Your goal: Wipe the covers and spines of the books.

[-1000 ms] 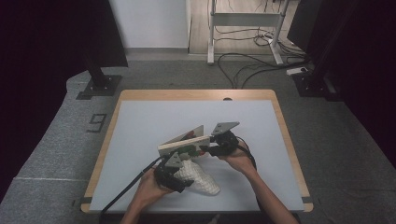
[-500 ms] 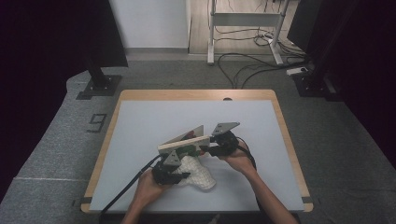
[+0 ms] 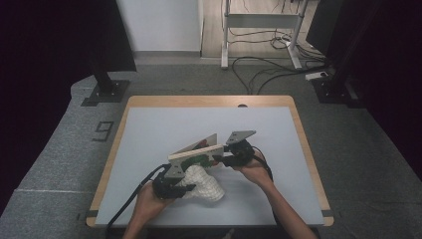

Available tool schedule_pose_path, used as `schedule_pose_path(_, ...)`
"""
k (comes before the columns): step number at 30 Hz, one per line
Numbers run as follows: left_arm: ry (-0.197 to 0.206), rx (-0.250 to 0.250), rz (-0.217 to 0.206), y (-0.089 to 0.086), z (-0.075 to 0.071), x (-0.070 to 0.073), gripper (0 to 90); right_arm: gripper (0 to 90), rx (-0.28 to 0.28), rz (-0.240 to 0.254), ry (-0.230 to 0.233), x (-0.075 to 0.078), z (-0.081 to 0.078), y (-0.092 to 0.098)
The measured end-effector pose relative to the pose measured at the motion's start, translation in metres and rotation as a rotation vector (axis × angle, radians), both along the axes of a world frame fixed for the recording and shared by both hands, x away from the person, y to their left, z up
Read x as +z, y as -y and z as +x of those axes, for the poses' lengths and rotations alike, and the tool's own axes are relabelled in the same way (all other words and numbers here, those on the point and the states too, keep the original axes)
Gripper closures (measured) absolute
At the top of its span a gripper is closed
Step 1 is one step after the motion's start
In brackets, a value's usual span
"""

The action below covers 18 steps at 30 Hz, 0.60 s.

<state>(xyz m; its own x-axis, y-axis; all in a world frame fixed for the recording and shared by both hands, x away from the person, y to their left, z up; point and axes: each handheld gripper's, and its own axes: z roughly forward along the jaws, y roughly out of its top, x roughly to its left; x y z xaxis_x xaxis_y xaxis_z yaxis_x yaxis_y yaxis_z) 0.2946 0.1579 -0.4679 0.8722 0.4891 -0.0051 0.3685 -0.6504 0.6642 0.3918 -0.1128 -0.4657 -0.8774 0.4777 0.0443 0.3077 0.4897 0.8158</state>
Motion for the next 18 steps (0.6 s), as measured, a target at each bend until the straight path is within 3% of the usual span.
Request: schedule_pose_path(18, 0.008, 0.118, -0.012, -0.057, -0.016, 0.015, 66.4, 54.2, -0.001, 0.008, -0.003, -0.001, -0.001, 0.001)
